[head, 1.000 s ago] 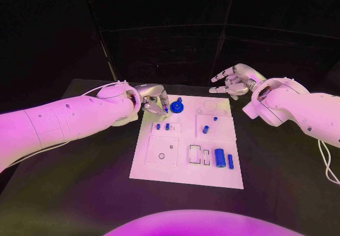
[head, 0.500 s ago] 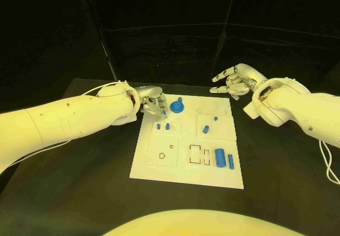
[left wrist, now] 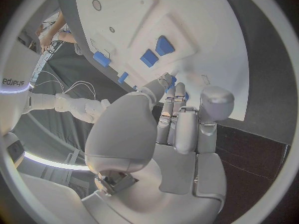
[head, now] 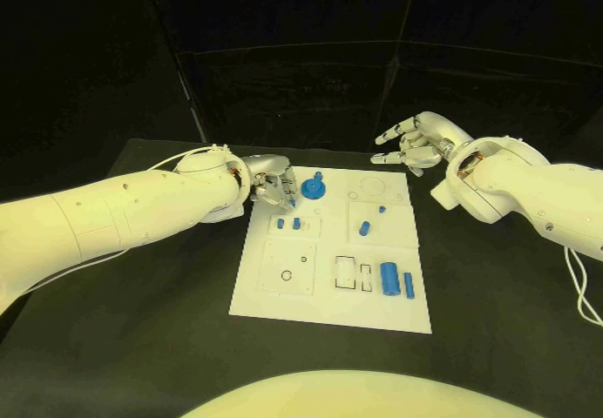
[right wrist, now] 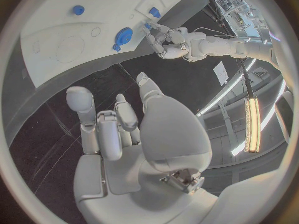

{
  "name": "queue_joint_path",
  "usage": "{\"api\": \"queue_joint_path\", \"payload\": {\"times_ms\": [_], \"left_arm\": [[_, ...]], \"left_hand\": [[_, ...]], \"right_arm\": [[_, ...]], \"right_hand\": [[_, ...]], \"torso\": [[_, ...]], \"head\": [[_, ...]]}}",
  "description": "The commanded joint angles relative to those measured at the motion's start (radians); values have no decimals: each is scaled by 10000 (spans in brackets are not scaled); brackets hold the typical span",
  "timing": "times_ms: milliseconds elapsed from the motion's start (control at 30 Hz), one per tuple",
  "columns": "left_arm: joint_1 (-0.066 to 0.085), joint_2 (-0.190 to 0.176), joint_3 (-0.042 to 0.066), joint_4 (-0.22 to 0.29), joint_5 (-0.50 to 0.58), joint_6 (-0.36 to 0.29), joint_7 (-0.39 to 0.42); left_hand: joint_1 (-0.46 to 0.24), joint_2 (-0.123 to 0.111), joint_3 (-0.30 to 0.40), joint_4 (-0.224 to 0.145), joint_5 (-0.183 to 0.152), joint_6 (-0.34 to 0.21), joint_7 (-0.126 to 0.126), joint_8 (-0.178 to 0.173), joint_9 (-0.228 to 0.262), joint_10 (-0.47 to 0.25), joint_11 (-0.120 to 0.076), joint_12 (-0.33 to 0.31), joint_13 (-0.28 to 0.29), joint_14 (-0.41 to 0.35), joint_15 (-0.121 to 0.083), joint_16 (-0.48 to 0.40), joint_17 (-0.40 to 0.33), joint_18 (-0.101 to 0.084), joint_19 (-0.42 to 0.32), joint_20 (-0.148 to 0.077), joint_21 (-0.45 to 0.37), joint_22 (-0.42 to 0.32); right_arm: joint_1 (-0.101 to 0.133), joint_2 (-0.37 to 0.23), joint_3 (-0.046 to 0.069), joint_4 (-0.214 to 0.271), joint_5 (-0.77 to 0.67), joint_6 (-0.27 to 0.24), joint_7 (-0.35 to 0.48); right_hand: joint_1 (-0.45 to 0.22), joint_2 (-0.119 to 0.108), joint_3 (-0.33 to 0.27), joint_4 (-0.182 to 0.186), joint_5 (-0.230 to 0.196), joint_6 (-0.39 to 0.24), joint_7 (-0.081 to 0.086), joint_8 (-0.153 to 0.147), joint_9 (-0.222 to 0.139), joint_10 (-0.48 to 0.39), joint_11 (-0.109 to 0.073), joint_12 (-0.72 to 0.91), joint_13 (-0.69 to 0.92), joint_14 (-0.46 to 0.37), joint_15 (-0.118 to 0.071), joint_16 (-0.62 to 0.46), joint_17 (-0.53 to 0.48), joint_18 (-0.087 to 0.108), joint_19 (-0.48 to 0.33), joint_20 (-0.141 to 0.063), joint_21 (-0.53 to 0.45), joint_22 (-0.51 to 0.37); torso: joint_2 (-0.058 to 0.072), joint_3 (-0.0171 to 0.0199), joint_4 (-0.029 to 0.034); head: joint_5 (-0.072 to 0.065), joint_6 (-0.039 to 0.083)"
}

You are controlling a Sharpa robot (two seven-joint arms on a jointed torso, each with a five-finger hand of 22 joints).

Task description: Assemble the parts on the task board

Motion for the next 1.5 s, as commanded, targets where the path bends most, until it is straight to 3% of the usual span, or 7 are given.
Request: {"api": "queue_joint_path", "payload": {"times_ms": [33, 967, 1500], "left_arm": [[2, 42, 5, -24, 59, 170, -9], [-19, 170, 1, -107, 58, 385, -135], [-19, 211, 0, -154, 58, 557, -368]], "left_hand": [[-76, 21, 73, 11, -32, 47, 14, -47, -16, 83, 10, -17, -10, 271, -60, -32, -12, -187, 68, -3, 8, -3], [-71, -3, 114, -9, -44, 32, 31, -93, -33, 76, 24, -91, -12, 256, -51, -49, -55, -198, 65, 3, 46, 50], [-201, -190, 314, 5, -62, -486, 210, -633, -257, -113, 181, -570, -7, 226, 82, -48, -144, -204, 30, 112, 35, 103]], "right_arm": [[16, 7, 9, 13, -23, 38, 97], [16, 23, 9, 16, -23, 30, 107], [16, 19, 9, 34, -23, 24, 108]], "right_hand": [[50, 78, -42, 41, 25, 36, -16, 63, -12, 66, 6, 60, 11, 645, -46, -39, 874, 78, -25, -13, -40, -4], [50, 78, -42, 41, 25, 36, -16, 63, -12, 66, 6, 60, 11, 645, -46, -39, 874, 78, -25, -13, -40, -4], [50, 78, -42, 41, 25, 36, -16, 63, -12, 66, 6, 60, 11, 645, -46, -39, 874, 78, -25, -13, -40, -4]], "torso": [[-1, -1, 4], [0, 0, 10], [-5, 3, 5]], "head": [[0, -1], [-24, -42], [-36, -64]]}}
